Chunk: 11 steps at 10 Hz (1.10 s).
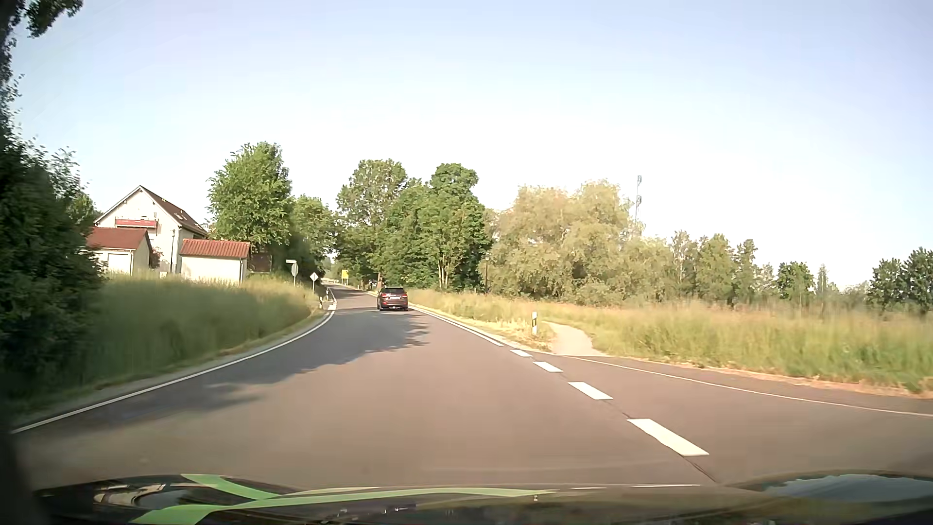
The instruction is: Follow the waypoints while adhering to traffic rules and regulations
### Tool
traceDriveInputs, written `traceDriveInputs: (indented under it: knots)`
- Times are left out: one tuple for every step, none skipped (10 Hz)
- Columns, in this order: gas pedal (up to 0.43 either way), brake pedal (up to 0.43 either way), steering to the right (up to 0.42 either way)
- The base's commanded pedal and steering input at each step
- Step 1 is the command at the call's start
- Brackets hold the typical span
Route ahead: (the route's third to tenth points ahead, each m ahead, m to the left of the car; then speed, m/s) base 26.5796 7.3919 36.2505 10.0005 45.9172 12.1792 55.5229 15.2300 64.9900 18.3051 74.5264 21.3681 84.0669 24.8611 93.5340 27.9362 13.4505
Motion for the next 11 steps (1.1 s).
traceDriveInputs:
  knots:
    - [0.169,0.000,-0.058]
    - [0.169,0.000,-0.058]
    - [0.177,0.000,-0.058]
    - [0.177,0.000,-0.057]
    - [0.177,0.000,-0.056]
    - [0.177,0.000,-0.053]
    - [0.189,0.000,-0.047]
    - [0.189,0.000,-0.044]
    - [0.189,0.000,-0.043]
    - [0.189,0.000,-0.043]
    - [0.197,0.000,-0.043]
